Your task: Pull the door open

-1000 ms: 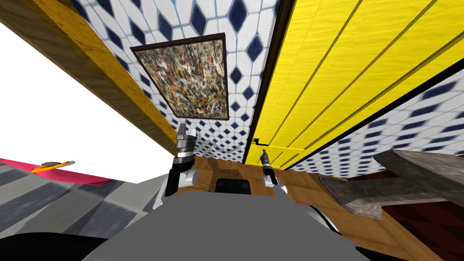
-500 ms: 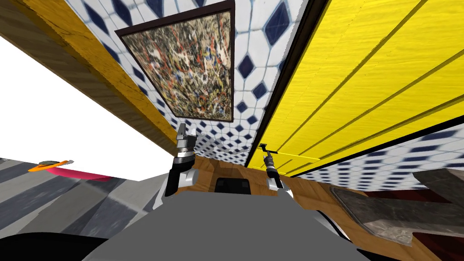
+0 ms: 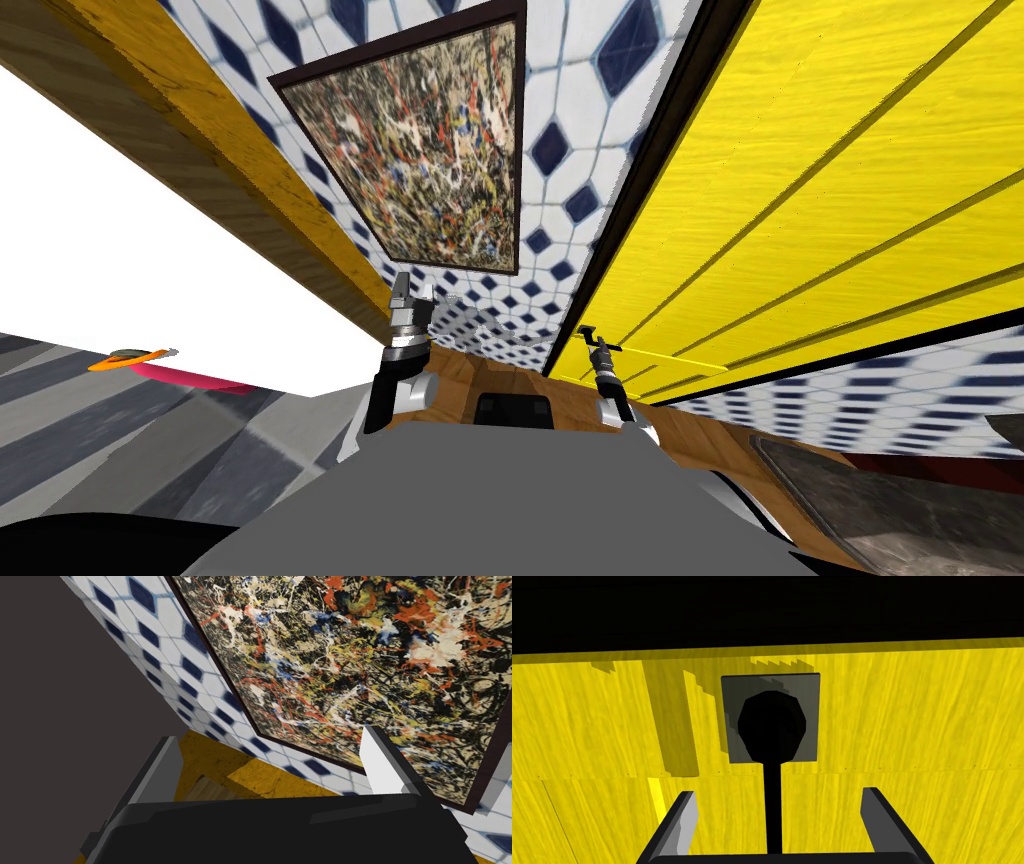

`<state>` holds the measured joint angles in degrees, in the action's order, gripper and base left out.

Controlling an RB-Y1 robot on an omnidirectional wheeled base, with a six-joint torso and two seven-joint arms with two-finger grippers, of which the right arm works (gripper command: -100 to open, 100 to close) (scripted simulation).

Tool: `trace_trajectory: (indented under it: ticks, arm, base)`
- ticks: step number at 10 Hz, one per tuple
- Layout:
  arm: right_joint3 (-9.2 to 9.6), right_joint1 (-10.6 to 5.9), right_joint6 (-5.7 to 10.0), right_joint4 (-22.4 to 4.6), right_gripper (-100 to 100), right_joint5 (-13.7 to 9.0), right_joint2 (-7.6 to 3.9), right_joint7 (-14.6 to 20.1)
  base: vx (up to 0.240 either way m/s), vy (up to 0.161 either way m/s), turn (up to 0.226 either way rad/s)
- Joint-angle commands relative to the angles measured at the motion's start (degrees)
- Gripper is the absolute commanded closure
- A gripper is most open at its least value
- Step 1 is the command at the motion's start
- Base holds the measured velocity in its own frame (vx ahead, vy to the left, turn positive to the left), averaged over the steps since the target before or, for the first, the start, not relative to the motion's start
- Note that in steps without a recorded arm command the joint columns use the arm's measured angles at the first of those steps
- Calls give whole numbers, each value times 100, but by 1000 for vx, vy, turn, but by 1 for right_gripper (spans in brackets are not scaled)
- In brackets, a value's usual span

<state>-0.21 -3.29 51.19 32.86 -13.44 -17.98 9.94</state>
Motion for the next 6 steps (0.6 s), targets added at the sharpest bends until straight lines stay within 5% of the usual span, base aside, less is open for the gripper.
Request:
trace_trajectory:
  ticks: [1,2,6]
  arm:
    - [0,0,0,0,-100,0,0,0]
    - [0,0,0,0,100,0,0,0]
    - [0,0,0,0,100,0,0,0]
  base:
    - [64,-18,33]
    - [-16,3,-28]
    - [-13,2,1]
